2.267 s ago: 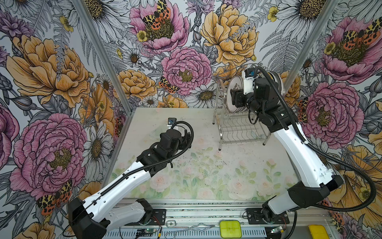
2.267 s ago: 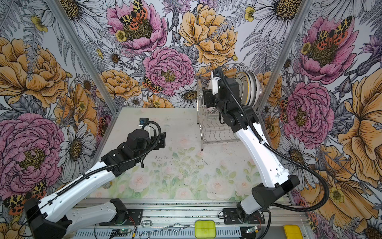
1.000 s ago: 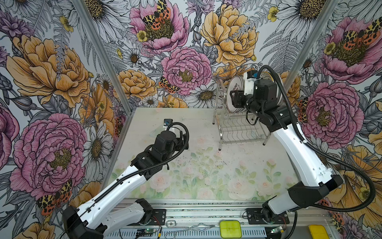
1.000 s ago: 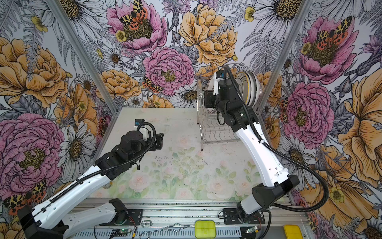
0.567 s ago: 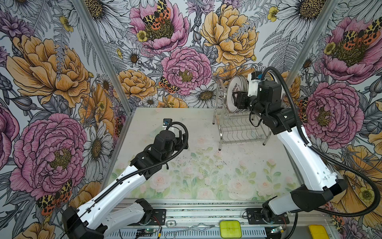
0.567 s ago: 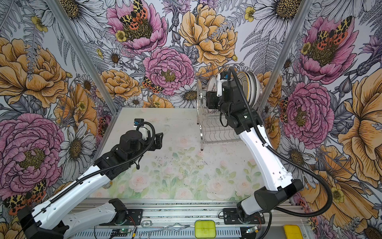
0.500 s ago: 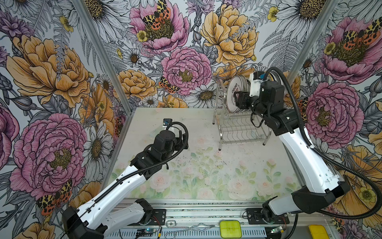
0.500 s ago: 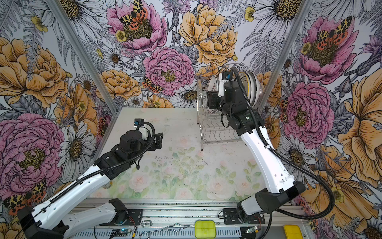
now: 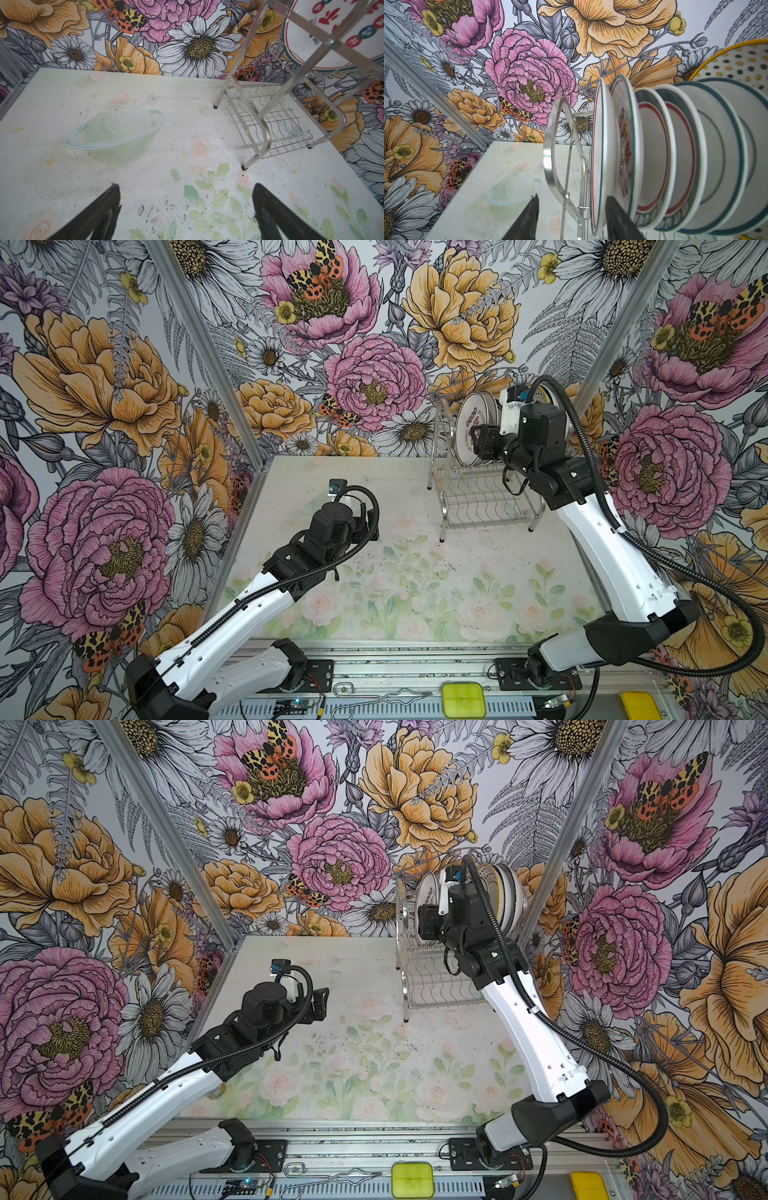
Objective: Unload the plates from the dish rack
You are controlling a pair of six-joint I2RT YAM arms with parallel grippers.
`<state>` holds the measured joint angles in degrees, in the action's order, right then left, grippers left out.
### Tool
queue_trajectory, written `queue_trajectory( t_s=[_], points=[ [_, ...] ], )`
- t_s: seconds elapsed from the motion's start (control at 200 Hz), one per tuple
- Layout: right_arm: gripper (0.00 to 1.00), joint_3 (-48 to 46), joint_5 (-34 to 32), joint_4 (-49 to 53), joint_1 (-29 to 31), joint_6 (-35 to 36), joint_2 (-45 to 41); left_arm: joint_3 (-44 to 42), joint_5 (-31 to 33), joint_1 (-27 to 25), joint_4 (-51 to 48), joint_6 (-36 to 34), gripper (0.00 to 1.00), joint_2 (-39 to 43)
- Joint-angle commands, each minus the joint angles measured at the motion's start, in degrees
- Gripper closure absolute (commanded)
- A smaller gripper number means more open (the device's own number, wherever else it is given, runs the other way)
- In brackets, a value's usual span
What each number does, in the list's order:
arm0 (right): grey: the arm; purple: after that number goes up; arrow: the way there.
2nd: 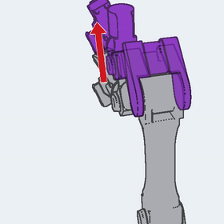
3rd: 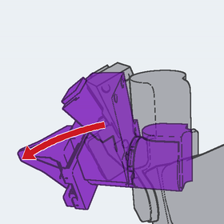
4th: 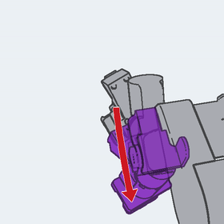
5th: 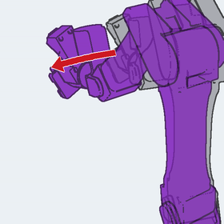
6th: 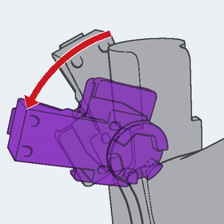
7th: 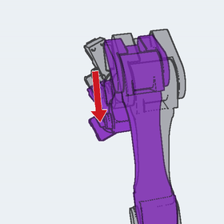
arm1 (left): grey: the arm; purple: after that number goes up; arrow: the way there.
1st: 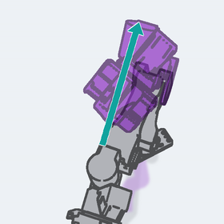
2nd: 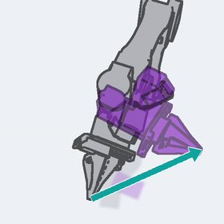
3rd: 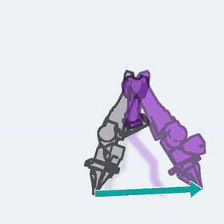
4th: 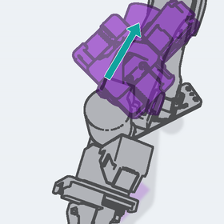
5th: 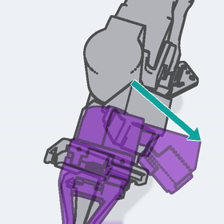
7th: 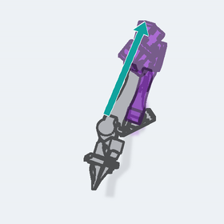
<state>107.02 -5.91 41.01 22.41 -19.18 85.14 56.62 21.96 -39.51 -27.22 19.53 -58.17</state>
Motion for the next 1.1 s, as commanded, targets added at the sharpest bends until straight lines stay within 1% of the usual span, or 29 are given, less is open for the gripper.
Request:
queue_trajectory(
  t_s=[0.0, 0.16, 0.34, 0.71, 0.931, 1.091],
  points=[
    [0.48, 0.6, -0.1, -0.5, -0.1, -0.9, 0.5, -0.9, -0.9, 0.7, 0.1, -0.3, 0.01, 0.4],
    [0.51, 0.1, -3.0, -0.6, 0.1, -1.5, 0.7, -1.1, -1.1, 0.9, 0.1, -0.3, 0.01, 0.8],
    [0.56, -0.3, -5.6, -0.5, 0.1, -2.2, 1.4, -1.3, -1.2, 1.1, 0.0, -0.3, 0.01, 1.2],
    [0.59, -0.2, -6.4, -0.9, 0.6, -2.6, 3.8, -1.1, -1.7, 1.4, 0.1, -0.4, 0.01, 1.2],
    [0.66, -1.1, -12.4, -0.8, 1.6, -3.9, 4.5, -0.4, -2.4, 1.5, -0.6, -0.3, 0.01, 1.1],
    [0.69, -1.2, -13.8, -0.8, 2.1, -4.0, 5.1, 0.9, -2.6, 1.5, -1.1, 0.1, 0.01, 0.9]
  ],
)
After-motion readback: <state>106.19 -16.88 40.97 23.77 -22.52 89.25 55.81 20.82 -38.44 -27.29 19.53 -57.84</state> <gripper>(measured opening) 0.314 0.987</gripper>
